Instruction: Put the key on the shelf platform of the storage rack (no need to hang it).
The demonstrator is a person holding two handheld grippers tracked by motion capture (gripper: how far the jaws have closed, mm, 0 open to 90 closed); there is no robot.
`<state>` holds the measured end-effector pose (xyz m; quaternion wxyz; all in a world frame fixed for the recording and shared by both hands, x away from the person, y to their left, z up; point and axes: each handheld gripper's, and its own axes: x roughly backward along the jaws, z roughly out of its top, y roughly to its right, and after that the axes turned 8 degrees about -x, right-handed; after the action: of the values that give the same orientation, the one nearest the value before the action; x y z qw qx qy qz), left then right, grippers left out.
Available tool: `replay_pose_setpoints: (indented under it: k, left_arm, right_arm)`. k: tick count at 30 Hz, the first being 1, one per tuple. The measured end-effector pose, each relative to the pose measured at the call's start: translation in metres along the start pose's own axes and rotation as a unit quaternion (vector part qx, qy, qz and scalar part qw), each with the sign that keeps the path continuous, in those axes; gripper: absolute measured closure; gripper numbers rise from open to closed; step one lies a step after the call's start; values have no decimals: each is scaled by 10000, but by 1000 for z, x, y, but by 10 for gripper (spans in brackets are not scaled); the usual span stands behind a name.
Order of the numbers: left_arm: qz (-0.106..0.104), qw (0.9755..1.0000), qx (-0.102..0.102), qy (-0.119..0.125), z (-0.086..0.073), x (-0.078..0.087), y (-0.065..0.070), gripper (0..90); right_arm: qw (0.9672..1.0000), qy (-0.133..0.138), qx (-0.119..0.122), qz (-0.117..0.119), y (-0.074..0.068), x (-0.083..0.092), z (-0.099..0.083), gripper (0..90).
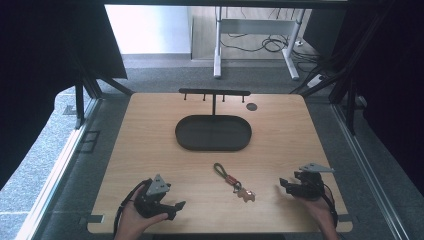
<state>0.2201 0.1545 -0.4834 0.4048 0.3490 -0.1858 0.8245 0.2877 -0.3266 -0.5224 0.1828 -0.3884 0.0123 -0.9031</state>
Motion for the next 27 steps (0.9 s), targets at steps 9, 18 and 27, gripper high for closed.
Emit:
replay_pose_setpoints:
  k: [9,18,27]
  left_arm:
    - [-21,10000,-4,11,0,-3,1,236]
    - [35,10000,27,33,0,0,0,235]
    - [29,9999,117,53,-1,3,-5,235]
  right_arm:
    - [9995,-28,303,48,-4,5,2,353]
    - [9985,-125,427,318,-10,15,6,370]
    - [9969,-255,494,552,-19,26,15,406]
